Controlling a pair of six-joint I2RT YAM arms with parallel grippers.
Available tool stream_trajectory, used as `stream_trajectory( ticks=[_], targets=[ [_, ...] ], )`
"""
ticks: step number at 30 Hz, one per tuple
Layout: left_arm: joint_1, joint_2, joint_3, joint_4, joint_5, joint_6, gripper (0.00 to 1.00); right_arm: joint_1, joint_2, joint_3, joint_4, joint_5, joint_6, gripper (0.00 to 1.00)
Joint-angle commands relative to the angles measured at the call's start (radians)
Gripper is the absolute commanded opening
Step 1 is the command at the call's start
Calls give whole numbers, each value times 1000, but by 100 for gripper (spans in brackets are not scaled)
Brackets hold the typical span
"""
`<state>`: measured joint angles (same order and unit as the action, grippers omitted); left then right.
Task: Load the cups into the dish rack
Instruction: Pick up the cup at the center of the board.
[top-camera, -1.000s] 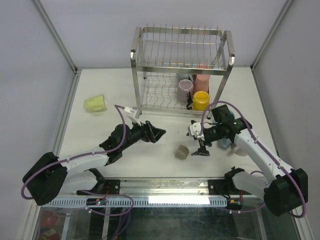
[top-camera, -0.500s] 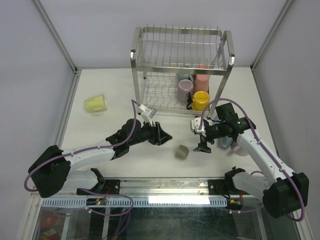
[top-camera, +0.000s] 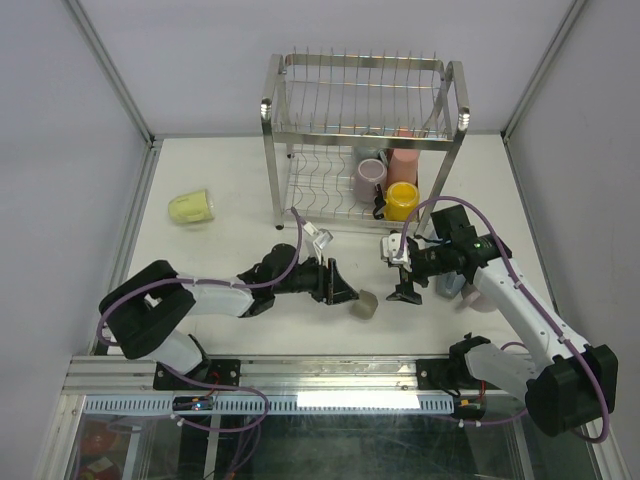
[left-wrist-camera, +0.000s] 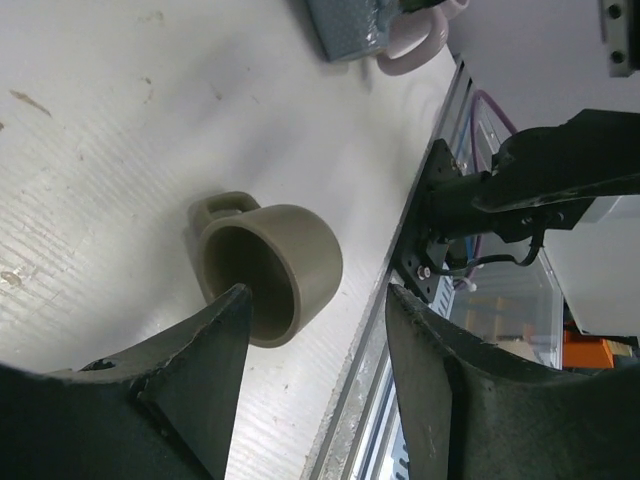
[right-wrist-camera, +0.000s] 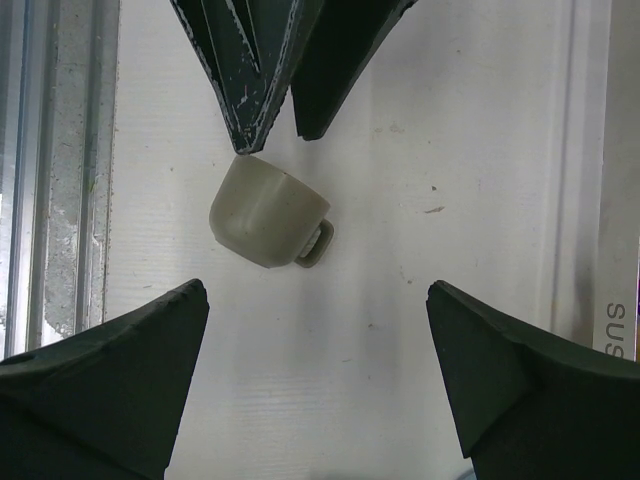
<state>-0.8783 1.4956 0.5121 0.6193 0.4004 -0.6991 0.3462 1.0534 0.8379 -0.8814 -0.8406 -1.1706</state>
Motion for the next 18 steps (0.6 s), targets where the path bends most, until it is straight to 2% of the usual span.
stream_trajectory(
  ticks=[1,14,18],
  targets=[
    [-15,61,-9,139,46,-32,54,-7,-7,20,33,-3,14,93],
    [-52,180,-2,228,43,-68,51,-10,-13,16,33,0,13,93],
    [-53,218,-10,309,50,-102,46,-9,-13,15,33,-2,12,93]
  ],
)
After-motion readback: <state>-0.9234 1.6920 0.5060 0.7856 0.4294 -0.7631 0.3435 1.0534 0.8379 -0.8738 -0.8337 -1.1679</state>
